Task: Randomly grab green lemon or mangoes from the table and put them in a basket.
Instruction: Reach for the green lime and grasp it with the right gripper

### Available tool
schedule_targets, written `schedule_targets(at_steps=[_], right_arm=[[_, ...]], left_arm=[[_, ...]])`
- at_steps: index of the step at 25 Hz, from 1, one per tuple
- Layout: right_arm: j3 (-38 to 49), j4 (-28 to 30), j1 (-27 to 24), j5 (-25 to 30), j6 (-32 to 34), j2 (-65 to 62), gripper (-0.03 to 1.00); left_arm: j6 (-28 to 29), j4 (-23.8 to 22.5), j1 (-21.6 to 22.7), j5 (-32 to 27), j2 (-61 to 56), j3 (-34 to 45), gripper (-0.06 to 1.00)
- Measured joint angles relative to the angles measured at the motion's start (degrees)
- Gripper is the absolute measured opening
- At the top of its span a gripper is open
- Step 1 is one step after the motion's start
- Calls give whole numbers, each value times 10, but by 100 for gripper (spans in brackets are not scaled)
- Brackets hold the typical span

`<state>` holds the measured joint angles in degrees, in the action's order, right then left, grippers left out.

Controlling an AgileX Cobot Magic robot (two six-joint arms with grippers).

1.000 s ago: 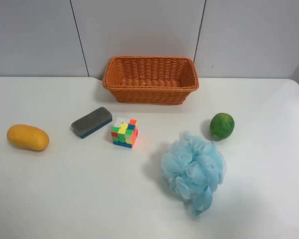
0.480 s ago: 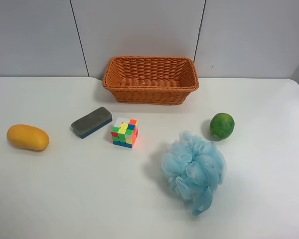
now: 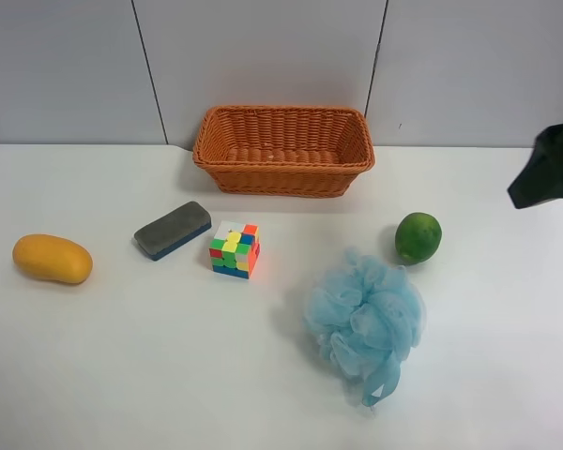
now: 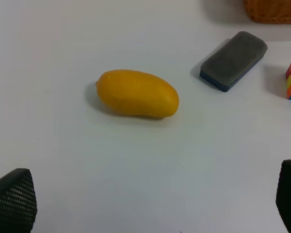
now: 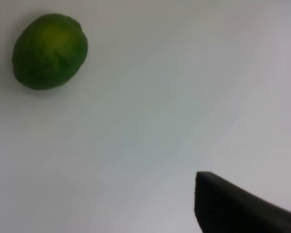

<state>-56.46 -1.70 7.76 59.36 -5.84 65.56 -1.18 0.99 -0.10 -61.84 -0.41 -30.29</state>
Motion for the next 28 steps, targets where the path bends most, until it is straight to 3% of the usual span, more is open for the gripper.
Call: schedule_targets(at_steps=[10, 18, 28], right_arm=[[-117, 0, 25, 10, 84, 251, 99], [-124, 0, 25, -66, 128, 363, 99], [-124, 0, 25, -141, 132, 438, 99]], left_arm=[[0, 0, 0, 0, 0, 0, 99], [0, 0, 0, 0, 0, 0, 99], [0, 0, 0, 0, 0, 0, 99]])
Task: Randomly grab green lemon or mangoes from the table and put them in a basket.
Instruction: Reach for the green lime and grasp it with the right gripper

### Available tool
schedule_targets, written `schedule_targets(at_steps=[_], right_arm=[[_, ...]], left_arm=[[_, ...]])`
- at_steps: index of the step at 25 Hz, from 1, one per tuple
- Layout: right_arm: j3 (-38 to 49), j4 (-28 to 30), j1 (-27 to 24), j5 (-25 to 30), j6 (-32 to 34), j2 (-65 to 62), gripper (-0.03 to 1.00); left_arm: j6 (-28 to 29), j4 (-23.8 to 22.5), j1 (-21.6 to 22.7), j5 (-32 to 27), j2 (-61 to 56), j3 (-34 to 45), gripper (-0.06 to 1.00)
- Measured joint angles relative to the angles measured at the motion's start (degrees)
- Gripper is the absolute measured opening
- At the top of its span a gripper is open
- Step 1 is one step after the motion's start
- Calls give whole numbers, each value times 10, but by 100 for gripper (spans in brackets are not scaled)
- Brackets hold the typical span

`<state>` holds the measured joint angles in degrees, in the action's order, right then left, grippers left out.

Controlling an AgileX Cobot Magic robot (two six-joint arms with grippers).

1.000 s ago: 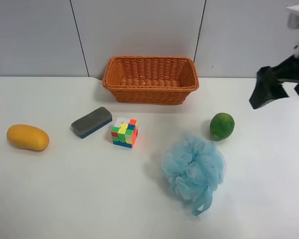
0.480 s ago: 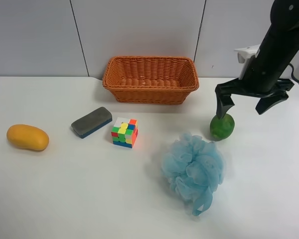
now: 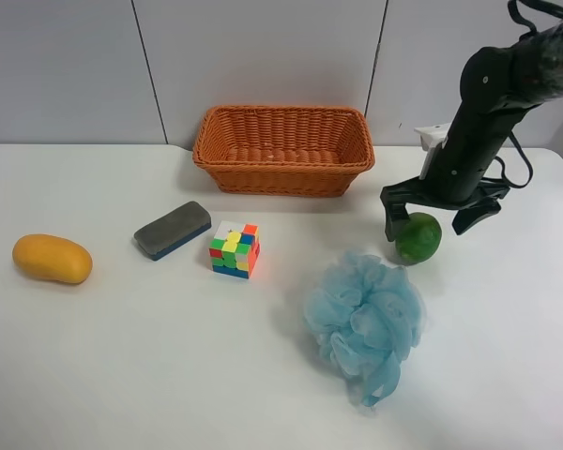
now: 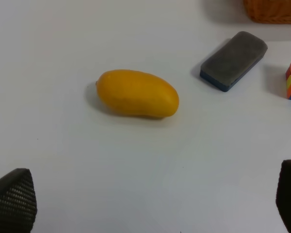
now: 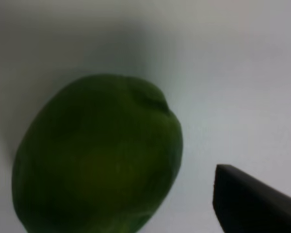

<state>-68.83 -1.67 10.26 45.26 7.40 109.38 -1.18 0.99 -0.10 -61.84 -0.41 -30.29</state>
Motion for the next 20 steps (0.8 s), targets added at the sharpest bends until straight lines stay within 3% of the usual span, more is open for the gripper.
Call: schedule_targets(at_steps=[6, 17, 20], right_arm=[[0, 0, 0, -42, 0, 22, 99], [0, -8, 0, -56, 0, 49, 99], [0, -9, 0, -56, 0, 49, 87]], left_arm=[[0, 0, 0, 0, 0, 0, 99], [0, 0, 0, 0, 0, 0, 99], [0, 0, 0, 0, 0, 0, 99]])
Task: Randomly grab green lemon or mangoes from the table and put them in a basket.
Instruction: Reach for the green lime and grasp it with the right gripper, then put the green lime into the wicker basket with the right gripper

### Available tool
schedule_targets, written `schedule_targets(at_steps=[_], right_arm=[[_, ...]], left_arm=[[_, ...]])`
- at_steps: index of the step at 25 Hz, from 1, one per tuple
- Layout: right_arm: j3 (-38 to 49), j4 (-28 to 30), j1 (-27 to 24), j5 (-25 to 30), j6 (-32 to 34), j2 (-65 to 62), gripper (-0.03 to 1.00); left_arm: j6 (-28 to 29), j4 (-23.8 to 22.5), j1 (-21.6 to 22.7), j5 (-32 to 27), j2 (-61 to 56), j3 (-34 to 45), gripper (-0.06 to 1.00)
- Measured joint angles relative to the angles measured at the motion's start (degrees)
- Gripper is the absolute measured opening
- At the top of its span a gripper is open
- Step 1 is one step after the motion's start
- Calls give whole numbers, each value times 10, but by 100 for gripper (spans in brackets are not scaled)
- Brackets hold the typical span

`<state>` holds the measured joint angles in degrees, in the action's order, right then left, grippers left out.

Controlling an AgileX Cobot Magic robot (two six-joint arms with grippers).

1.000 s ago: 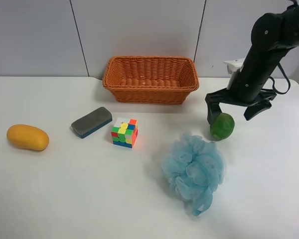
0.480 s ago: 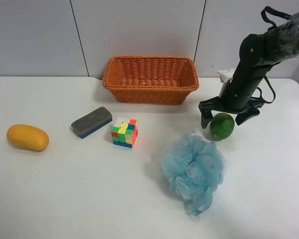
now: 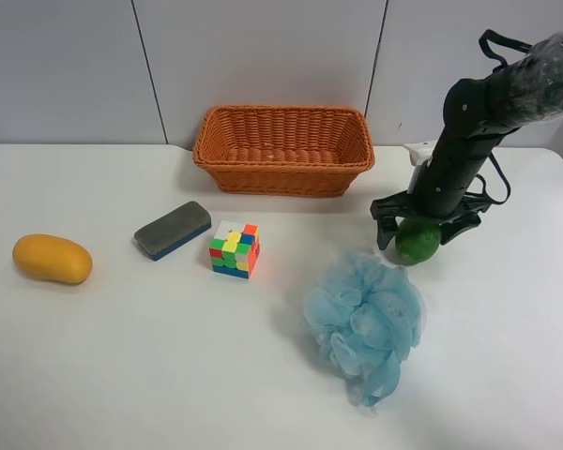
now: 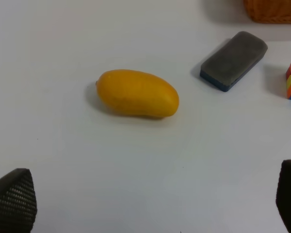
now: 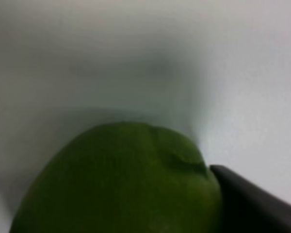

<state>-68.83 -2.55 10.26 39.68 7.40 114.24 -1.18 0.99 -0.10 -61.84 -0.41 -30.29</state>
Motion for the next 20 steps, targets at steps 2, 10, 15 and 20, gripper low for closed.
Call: schedule_targets(at_steps=[2, 10, 15, 20], right_arm=[[0, -1, 0, 1, 0, 0, 71], [0, -1, 0, 1, 0, 0, 70], [-3, -1, 0, 14, 0, -8, 70], [-20, -2, 0, 80, -1, -58, 70]], left_arm=[[0, 0, 0, 0, 0, 0, 99], [0, 0, 0, 0, 0, 0, 99], [0, 0, 0, 0, 0, 0, 99], [0, 0, 0, 0, 0, 0, 99]])
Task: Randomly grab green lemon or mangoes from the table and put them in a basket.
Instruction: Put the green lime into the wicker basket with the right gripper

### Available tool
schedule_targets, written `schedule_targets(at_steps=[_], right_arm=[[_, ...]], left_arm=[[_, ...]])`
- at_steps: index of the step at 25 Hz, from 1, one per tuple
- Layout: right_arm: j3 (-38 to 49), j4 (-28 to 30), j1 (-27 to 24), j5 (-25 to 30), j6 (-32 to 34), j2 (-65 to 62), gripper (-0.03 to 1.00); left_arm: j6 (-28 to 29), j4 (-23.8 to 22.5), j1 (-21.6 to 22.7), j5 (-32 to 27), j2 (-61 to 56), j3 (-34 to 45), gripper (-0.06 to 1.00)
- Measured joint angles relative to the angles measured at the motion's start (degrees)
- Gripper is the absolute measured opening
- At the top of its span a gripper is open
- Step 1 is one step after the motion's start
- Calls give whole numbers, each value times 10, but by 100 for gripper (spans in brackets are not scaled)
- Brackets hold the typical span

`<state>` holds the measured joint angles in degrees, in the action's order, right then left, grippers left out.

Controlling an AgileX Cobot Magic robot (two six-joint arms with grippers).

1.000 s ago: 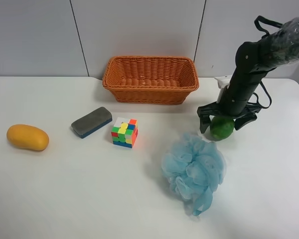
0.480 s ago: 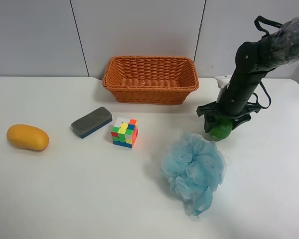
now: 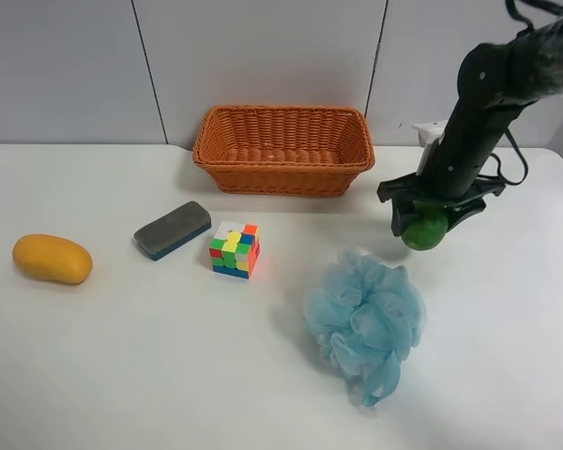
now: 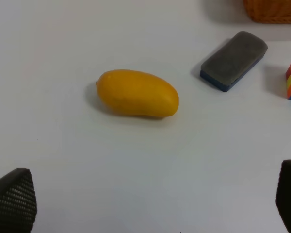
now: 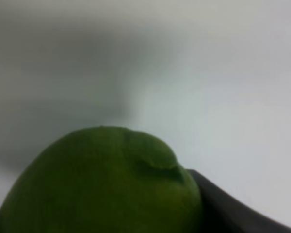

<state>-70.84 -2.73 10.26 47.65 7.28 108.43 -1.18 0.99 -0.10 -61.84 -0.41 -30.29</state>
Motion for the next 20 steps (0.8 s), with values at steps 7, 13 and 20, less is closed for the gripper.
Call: schedule_targets(at_steps=[7, 13, 20], right_arm=[[-62, 0, 0, 126, -4, -71, 70], [-163, -3, 2, 178, -19, -77, 70], [-290, -10, 2, 195, -20, -46, 70]], left_arm=[[0, 0, 0, 0, 0, 0, 99], [0, 0, 0, 0, 0, 0, 99], [0, 0, 0, 0, 0, 0, 99]])
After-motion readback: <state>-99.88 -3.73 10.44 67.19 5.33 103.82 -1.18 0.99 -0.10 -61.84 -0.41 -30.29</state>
